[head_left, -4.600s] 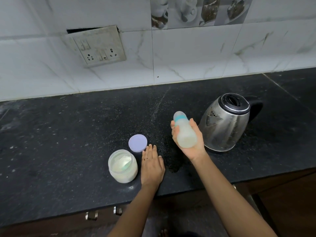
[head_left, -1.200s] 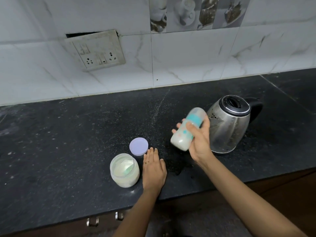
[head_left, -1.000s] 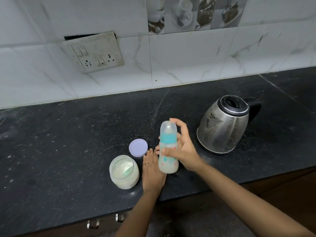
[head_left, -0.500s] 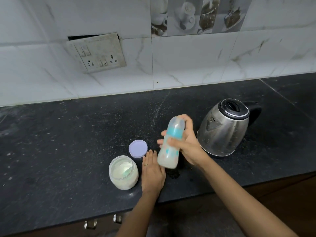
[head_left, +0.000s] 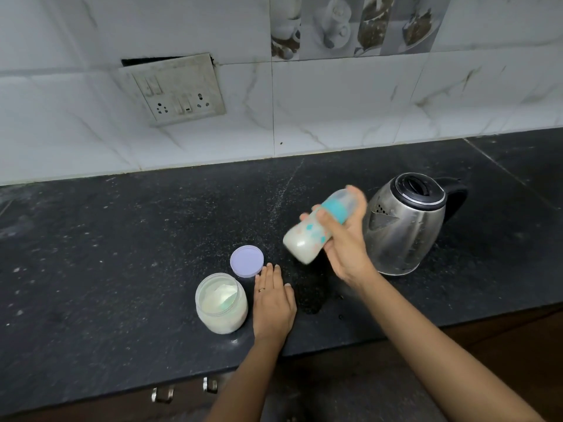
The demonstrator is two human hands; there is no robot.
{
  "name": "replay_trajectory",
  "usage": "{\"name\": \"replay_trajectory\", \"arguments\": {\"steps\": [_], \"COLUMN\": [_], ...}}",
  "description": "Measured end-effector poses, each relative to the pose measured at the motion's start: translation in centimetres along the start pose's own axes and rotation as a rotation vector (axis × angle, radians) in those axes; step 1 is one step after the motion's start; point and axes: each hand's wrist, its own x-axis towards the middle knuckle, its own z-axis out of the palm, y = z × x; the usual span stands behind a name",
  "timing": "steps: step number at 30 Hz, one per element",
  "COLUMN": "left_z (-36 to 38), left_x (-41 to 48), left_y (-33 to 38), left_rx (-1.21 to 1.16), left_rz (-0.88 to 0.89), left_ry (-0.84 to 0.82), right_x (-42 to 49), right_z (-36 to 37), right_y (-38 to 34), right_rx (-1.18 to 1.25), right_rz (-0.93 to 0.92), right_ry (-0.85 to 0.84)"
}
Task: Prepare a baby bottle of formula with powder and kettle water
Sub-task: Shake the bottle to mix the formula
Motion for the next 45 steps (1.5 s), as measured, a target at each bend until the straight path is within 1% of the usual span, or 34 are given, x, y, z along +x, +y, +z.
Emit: {"name": "replay_trajectory", "arguments": {"steps": [2,3,4,6,7,8,10,11,12,14,15,16,17,18,19,20,21,23,24,25,27,28,30,31,32,33,34,36,37,40,41,42,43,45], "left_z": [-0.1,-0.1,-0.1,0.1,0.2,0.1,0.0,0.0,0.0,0.0,0.0,0.0,0.0,0.0,0.0,0.1,0.1,0.0,0.0,0.0,0.0,0.0,0.1,0.1,0.1,0.0,0.0,-0.1,-0.1,0.0,0.0,-0.1,0.0,0.0], "left_x": [-0.1,-0.1,-0.1,0.0,0.1,0.1,0.0,0.0,0.0,0.0,0.0,0.0,0.0,0.0,-0.1,-0.1,0.0,0.0,0.0,0.0,0.0,0.0,0.0,0.0,0.0,-0.1,-0.1,-0.1,0.0,-0.1,-0.1,0.0,0.0,0.0], "left_y": [-0.1,-0.1,-0.2,-0.1,-0.1,-0.1,-0.2,-0.2,-0.2,-0.1,0.0,-0.1,-0.2,-0.2,-0.3,-0.4,-0.3,-0.1,-0.1,-0.1,-0.2,-0.2,-0.3,-0.3,-0.2,-0.2,-0.1,-0.1,-0.1,-0.1,-0.1,-0.1,-0.2,-0.2], "left_rx": [0.005,0.011,0.014,0.015,0.014,0.013,0.011,0.010,0.012,0.014,0.013,0.014,0.016,0.019,0.022,0.024,0.018,0.010,0.015,0.021,0.023,0.025,0.031,0.030,0.025,0.023,0.022,0.026,0.027,0.032,0.033,0.033,0.031,0.030], "left_rz": [0.024,0.027,0.021,0.000,-0.004,-0.001,0.015,0.019,0.017,0.001,-0.005,-0.004,-0.001,0.009,0.018,0.023,0.017,-0.001,-0.002,0.002,0.014,0.018,0.013,0.007,0.004,0.006,0.012,0.020,0.017,0.014,0.018,0.021,0.022,0.020], "left_ry": [0.003,0.006,-0.001,-0.015,-0.017,-0.019,-0.019,-0.013,-0.009,-0.023,-0.028,-0.028,-0.030,-0.031,-0.029,-0.024,-0.018,-0.019,-0.022,-0.024,-0.025,-0.026,-0.025,-0.023,-0.024,-0.027,-0.026,-0.024,-0.024,-0.021,-0.019,-0.019,-0.019,-0.016], "right_x": [-0.6,-0.8,-0.4,0.1,0.4,0.6,0.6,0.5,0.7,1.1,1.2,1.1,1.0,0.6,0.0,-0.3,-0.4,-0.2,-0.1,0.0,-0.4,-0.6,-0.3,-0.2,-0.2,-0.3,-0.3,-0.4,-0.4,0.4,0.7,0.8,0.7,0.9], "right_z": [-0.7,-0.6,-0.4,-0.1,0.0,0.0,-0.5,-0.2,0.0,0.5,0.3,0.2,-0.1,-0.7,-0.9,-0.9,-0.6,-0.5,-0.9,-1.3,-2.0,-1.8,-1.7,-1.9,-2.0,-2.1,-2.2,-1.9,-1.3,-1.4,-1.7,-1.8,-2.1,-1.9], "right_y": [0.4,0.2,0.0,-0.6,-0.9,-1.0,-1.0,-1.3,-1.3,-1.4,-1.4,-1.3,-1.1,-0.8,-0.5,-0.2,0.0,0.3,0.4,0.5,0.6,0.5,0.9,1.0,0.8,0.5,0.3,0.1,-0.1,0.5,0.7,1.0,1.2,1.1], "right_rx": [-0.228,-0.261,-0.221,0.014,0.061,0.042,-0.231,-0.303,-0.277,-0.010,0.101,0.146,0.090,-0.051,-0.180,-0.223,-0.183,0.095,0.226,0.315,0.337,0.341,0.478,0.561,0.632,0.675,0.652,0.567,0.562,0.714,0.761,0.772,0.727,0.660], "right_rz": [0.052,0.022,-0.011,-0.023,-0.016,0.010,0.094,0.068,0.015,-0.011,-0.003,0.023,0.072,0.134,0.184,0.188,0.169,0.170,0.211,0.284,0.450,0.478,0.507,0.538,0.592,0.648,0.674,0.611,0.580,0.540,0.567,0.612,0.602,0.561], "right_ry": [-0.215,-0.265,-0.223,-0.036,-0.017,-0.077,-0.325,-0.353,-0.305,-0.033,0.044,0.042,-0.054,-0.207,-0.311,-0.330,-0.266,0.038,0.129,0.133,0.018,0.004,0.091,0.152,0.168,0.109,0.010,-0.109,-0.111,0.087,0.045,-0.053,-0.135,-0.144]}}
